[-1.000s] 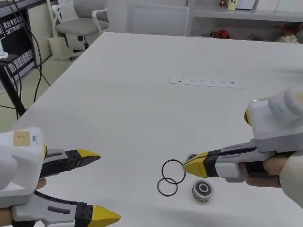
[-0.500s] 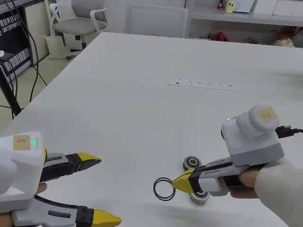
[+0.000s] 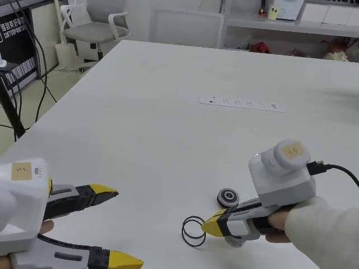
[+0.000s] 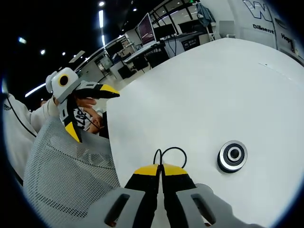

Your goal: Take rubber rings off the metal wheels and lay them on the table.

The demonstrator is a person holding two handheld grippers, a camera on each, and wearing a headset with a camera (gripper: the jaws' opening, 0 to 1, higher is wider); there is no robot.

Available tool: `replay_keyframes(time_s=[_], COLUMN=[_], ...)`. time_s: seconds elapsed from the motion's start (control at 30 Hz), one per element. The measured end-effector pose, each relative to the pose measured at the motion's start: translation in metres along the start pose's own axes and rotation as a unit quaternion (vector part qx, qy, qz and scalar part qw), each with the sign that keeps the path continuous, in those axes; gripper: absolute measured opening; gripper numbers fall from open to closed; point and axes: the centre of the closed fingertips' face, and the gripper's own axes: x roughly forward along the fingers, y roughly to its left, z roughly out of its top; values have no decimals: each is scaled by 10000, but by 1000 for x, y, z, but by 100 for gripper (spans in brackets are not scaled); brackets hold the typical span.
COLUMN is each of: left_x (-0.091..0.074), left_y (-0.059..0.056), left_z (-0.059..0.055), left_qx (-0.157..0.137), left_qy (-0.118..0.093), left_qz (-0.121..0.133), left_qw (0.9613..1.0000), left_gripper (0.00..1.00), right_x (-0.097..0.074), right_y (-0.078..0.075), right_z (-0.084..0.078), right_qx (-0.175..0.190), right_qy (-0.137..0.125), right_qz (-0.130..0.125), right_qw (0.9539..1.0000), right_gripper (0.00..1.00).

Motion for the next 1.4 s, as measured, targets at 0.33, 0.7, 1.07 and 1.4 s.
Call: replay_keyframes(time_s=[0.33, 0.7, 1.07, 1.4], left_x=[-2, -6, -20, -26], left_y=[2, 5, 22, 26], left_z=[0, 3, 12, 22], left_qx=[-96, -79, -6, 118], left_qy=[-53, -69, -47, 42], left_qz=[47, 109, 277, 241], left_qw=[9999, 9999, 9996, 9996], left_gripper=[74, 74, 74, 77], right_x=[1, -8, -37, -67], right_y=[-9, -13, -1, 3], right_z=[-2, 3, 3, 3], right_qx=[-78, -109, -559, -1020], right_qy=[14, -78, -282, -426], right_qz=[-233, -296, -117, -173], right_qw=[9997, 9995, 9980, 9937], right_gripper=[4, 7, 18, 30])
